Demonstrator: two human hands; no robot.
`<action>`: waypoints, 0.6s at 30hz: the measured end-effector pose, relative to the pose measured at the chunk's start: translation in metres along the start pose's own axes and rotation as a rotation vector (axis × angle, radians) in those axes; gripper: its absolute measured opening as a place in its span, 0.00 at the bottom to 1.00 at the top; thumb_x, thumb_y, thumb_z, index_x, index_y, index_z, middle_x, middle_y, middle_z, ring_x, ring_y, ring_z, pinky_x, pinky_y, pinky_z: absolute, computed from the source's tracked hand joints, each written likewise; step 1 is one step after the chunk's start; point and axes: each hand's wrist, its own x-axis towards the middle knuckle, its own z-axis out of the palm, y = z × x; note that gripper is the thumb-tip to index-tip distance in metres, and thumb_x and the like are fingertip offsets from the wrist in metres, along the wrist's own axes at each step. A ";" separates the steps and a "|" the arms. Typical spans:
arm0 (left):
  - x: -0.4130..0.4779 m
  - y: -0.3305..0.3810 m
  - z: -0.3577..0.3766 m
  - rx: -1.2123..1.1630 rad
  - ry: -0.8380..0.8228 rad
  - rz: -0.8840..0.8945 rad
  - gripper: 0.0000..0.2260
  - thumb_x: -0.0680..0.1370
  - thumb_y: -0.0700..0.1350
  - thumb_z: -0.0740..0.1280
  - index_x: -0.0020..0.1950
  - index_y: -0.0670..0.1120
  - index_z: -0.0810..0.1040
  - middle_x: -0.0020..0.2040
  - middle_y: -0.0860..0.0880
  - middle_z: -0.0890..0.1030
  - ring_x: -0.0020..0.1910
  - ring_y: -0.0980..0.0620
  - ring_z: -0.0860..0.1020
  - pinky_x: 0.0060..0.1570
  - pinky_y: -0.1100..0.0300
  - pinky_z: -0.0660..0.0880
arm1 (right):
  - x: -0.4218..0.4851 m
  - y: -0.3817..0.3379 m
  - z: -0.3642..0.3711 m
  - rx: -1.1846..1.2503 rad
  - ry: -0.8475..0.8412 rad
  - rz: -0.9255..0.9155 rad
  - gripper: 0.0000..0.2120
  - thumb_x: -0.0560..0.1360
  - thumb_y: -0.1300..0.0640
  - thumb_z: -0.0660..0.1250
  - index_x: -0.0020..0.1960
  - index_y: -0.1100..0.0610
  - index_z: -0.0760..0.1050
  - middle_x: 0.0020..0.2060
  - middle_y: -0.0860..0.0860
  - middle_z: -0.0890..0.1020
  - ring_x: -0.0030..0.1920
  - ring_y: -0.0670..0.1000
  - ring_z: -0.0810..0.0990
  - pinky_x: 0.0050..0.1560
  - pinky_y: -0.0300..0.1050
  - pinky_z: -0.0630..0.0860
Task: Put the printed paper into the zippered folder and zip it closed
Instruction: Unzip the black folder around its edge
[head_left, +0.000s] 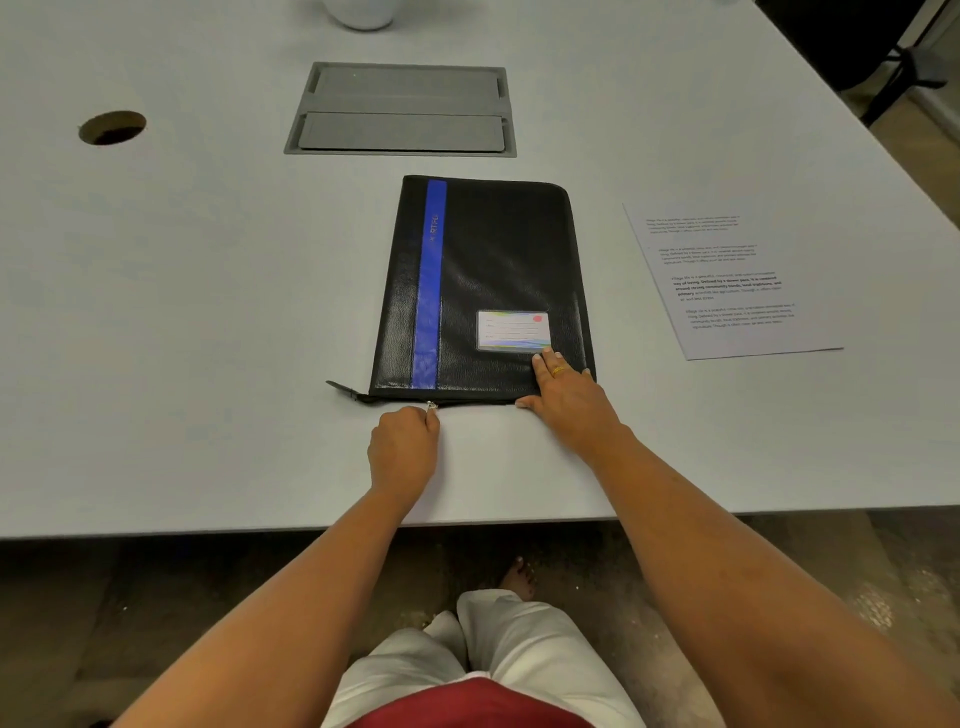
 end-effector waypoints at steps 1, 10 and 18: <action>0.000 0.000 0.000 0.002 0.000 -0.002 0.19 0.81 0.48 0.56 0.45 0.34 0.79 0.45 0.36 0.81 0.46 0.38 0.78 0.41 0.53 0.70 | 0.000 0.000 0.000 0.002 0.000 0.000 0.33 0.79 0.45 0.52 0.76 0.61 0.46 0.76 0.56 0.49 0.77 0.54 0.49 0.74 0.57 0.51; 0.000 -0.002 0.002 0.019 0.016 0.016 0.20 0.81 0.48 0.55 0.44 0.35 0.78 0.44 0.37 0.81 0.44 0.39 0.79 0.41 0.53 0.72 | -0.001 -0.001 -0.002 0.008 -0.006 0.007 0.32 0.79 0.45 0.52 0.76 0.60 0.46 0.77 0.56 0.49 0.77 0.54 0.49 0.74 0.56 0.51; -0.004 0.002 0.003 0.143 0.013 0.053 0.19 0.82 0.49 0.53 0.50 0.37 0.79 0.50 0.38 0.80 0.50 0.38 0.78 0.47 0.51 0.73 | -0.004 0.001 -0.011 -0.095 -0.004 -0.036 0.32 0.79 0.43 0.51 0.76 0.61 0.47 0.76 0.56 0.51 0.76 0.55 0.54 0.72 0.53 0.59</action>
